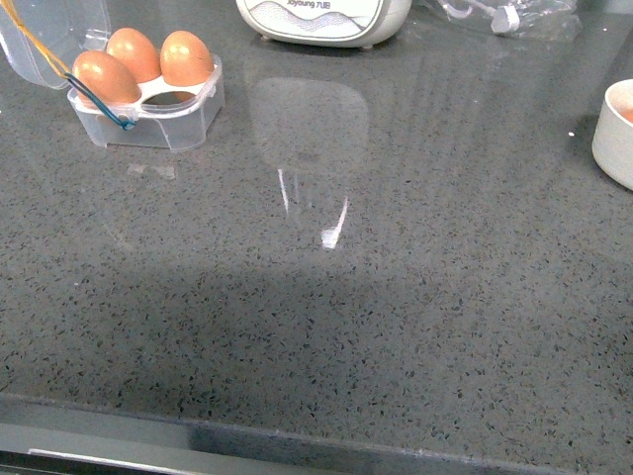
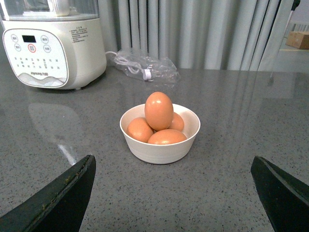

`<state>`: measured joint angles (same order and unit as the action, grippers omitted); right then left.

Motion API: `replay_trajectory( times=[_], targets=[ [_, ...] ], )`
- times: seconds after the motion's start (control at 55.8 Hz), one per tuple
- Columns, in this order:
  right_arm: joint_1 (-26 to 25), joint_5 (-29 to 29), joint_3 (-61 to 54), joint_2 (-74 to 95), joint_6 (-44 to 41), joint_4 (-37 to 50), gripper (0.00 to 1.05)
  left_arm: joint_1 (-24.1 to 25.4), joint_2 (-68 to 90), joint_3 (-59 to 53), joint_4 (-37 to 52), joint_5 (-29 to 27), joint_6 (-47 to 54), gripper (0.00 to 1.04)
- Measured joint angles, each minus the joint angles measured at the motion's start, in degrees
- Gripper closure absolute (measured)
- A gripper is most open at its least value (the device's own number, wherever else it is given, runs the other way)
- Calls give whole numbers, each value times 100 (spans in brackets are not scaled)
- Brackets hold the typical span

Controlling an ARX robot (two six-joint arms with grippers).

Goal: Put egg into box

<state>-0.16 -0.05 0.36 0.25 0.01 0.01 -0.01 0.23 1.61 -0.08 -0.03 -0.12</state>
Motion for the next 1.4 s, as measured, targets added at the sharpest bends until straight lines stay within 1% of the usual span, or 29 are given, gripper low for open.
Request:
replay_trajectory(
  times=[1.397],
  targets=[
    [0,0,0,0,0,0,7,0,0,0,0,0,0,7]
  ],
)
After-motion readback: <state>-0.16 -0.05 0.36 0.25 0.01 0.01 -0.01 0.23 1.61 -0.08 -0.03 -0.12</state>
